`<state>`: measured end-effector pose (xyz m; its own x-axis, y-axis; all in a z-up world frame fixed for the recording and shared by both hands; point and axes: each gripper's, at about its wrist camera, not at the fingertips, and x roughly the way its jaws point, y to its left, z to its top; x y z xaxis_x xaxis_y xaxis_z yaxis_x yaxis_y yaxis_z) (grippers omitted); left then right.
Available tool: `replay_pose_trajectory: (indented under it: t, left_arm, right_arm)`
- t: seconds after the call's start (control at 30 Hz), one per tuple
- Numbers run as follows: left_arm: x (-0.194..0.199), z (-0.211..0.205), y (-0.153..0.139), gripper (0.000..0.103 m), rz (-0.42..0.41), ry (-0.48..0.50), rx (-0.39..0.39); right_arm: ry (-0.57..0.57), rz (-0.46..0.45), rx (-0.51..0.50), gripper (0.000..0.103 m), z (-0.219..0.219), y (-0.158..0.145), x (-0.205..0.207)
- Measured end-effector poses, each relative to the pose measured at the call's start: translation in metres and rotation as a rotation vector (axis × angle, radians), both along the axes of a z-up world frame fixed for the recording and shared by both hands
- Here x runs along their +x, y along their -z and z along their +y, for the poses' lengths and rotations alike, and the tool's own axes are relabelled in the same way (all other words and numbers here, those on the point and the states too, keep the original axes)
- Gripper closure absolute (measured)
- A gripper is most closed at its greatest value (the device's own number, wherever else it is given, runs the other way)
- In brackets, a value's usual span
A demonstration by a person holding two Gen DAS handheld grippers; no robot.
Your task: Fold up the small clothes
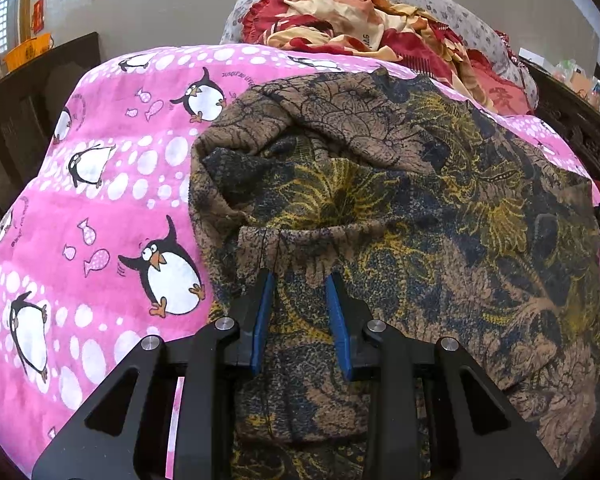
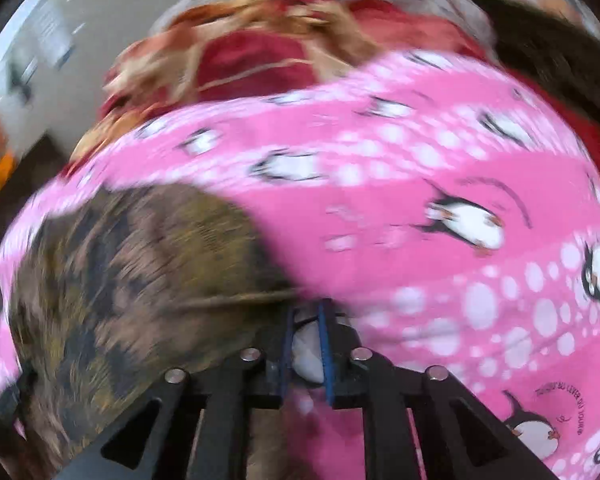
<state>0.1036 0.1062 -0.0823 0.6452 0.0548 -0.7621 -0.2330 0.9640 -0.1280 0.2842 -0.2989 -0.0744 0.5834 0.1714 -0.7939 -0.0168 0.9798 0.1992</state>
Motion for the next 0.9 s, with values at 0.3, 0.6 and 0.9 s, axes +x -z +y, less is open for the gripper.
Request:
replay_pose_trajectory:
  t: [0.3, 0.6, 0.9]
  left_arm:
    - [0.002, 0.001, 0.001, 0.075, 0.000, 0.001, -0.006]
    - [0.002, 0.001, 0.001, 0.075, 0.001, 0.002, -0.010]
    - [0.003, 0.000, 0.002, 0.075, 0.003, 0.002, -0.013]
  right_arm:
    - [-0.007, -0.317, -0.067, 0.096, 0.018, -0.060, -0.063]
    - [-0.127, -0.131, -0.053, 0.096, 0.060, 0.011, -0.019]
    - [-0.122, -0.211, -0.062, 0.093, 0.086, -0.038, -0.080]
